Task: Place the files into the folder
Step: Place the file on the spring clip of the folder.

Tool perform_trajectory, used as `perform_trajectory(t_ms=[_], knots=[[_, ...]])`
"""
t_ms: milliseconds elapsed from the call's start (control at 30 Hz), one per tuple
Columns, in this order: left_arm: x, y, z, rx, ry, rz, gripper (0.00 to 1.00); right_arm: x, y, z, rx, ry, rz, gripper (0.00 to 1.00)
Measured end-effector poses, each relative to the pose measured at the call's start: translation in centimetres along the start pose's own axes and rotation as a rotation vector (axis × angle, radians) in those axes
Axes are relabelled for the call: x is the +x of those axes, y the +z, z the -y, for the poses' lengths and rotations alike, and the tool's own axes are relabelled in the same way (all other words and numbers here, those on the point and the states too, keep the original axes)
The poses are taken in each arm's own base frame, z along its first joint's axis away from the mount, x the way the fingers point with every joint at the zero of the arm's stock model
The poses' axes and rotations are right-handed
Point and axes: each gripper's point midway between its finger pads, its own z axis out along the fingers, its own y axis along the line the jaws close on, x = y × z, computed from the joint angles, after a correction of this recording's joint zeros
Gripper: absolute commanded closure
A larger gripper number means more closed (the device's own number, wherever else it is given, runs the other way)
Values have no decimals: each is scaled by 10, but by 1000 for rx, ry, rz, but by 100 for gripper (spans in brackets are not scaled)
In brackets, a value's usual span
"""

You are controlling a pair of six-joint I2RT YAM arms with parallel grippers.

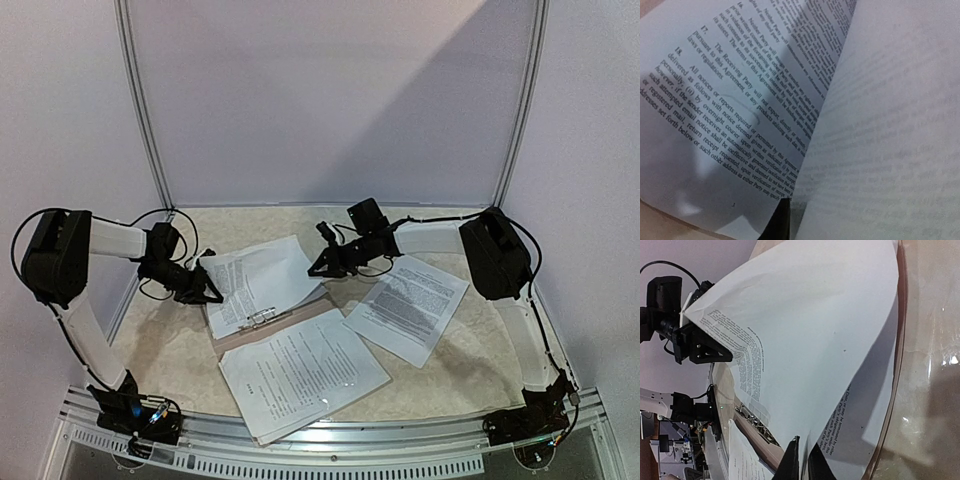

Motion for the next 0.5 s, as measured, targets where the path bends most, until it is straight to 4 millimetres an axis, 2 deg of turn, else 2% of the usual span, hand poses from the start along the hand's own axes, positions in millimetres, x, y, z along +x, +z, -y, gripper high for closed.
perform_trajectory(t_ms=[133, 200, 500], knots=[[3, 0, -1, -2, -4, -14, 79, 2, 0, 2, 10, 0, -8, 87], [4, 0, -2, -8, -9, -24, 72, 4, 0, 4, 19, 4, -13, 85], [13, -4, -12, -81, -36, -72, 71, 7, 0, 9, 38, 5, -23, 89]])
